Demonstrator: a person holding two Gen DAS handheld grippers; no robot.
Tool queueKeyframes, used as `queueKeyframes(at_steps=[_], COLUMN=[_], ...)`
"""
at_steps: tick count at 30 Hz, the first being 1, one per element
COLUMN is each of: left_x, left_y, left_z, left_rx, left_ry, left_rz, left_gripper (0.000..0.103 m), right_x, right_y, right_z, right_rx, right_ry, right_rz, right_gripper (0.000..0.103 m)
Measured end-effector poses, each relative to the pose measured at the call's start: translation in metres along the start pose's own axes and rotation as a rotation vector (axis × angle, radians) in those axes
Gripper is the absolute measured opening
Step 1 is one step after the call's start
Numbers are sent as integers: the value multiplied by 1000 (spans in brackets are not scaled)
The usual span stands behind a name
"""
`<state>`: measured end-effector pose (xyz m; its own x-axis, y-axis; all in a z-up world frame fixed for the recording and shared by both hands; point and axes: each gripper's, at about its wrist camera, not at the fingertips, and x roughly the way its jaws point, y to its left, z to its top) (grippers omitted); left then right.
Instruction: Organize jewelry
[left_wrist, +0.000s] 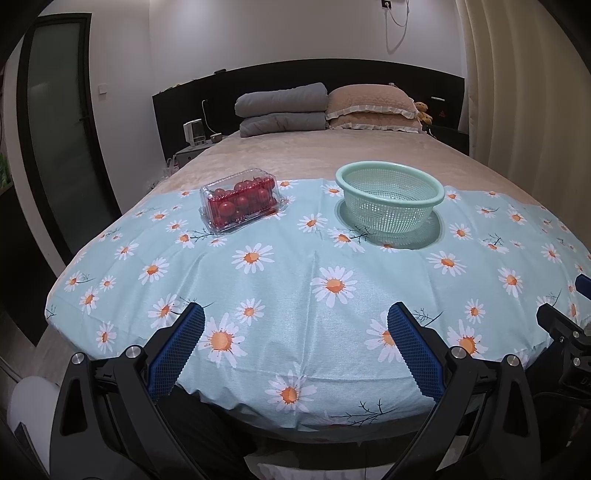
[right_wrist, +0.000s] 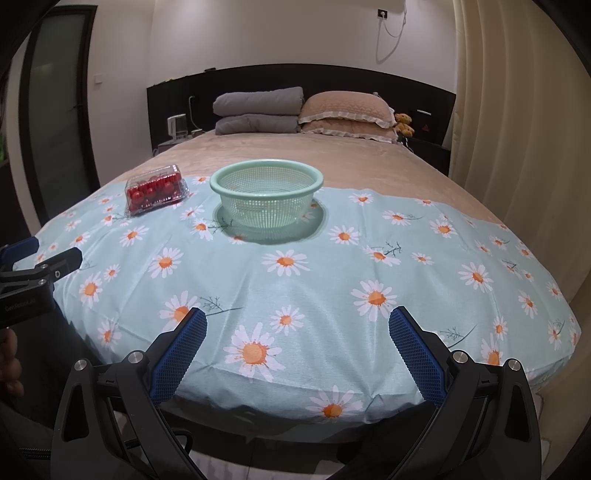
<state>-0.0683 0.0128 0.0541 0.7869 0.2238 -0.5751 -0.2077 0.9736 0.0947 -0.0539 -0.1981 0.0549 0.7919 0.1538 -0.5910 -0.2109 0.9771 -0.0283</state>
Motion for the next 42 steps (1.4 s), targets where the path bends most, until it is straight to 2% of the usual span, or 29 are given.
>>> queueKeyframes(at_steps=[31,35,38,42], left_x=[-1,1,0,0], left_y=[0,2,-1,-1], left_z=[-1,-1,-2,-4], left_rx=[10,-2,12,10], left_ry=[-1,2,1,4], left_rz=[-33,-3,-45,-36], left_gripper=[97,97,97,97], right_x=[1,1,1,1], right_y=[-1,-2,-2,-3], right_z=[-1,-1,0,-1], right_rx=[-9,-6,-9,-9], right_ry=[2,4,5,6], right_rz=[4,6,11,10], right_gripper=[95,95,95,95])
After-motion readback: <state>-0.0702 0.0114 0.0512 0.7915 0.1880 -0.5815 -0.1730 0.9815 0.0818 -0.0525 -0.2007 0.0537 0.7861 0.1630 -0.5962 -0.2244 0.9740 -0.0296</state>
